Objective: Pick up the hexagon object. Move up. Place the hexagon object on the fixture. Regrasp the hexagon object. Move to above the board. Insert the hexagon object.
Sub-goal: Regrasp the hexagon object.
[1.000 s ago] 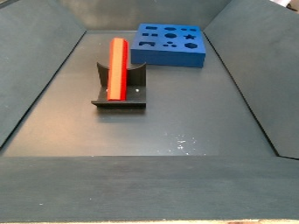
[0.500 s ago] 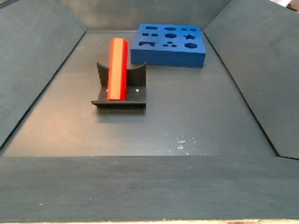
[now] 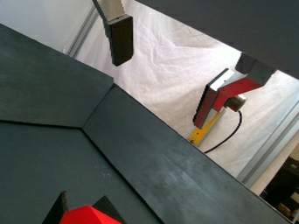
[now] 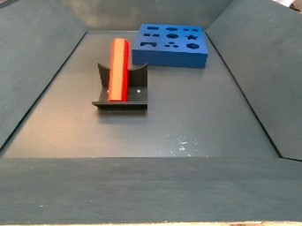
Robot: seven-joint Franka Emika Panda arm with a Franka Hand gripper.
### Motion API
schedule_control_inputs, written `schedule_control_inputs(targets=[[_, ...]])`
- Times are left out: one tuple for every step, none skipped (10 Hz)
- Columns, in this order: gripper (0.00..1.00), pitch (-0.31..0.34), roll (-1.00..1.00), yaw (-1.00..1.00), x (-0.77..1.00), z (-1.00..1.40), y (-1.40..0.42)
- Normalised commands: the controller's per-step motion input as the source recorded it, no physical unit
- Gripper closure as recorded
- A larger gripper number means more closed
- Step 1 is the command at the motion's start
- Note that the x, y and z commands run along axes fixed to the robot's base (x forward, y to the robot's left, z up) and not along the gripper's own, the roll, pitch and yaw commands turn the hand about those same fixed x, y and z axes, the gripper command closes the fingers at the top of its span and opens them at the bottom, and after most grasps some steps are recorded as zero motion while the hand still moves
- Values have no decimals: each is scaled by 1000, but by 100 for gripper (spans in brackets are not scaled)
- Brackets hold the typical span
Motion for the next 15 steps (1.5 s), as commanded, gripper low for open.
schedule_control_inputs(targets=[[0,73,124,96,440,-26,-47],[0,111,126,117,172,-1000,47],[0,110,127,119,172,-1000,47],[0,83,127,154,183,-1000,39],[0,71,115,159,191,-1000,30],[0,54,102,157,208,-1000,22],[0,32,102,151,224,-1000,14],[0,20,103,142,236,-1000,6],[0,8,105,129,248,-1000,-4],[0,1,108,115,258,-1000,-14],[0,-4,110,108,267,-1000,-22],[0,-2,108,89,253,-860,-35],[0,-1,108,80,236,-753,-37],[0,5,108,70,201,-553,-42],[0,10,110,68,164,-356,-44]])
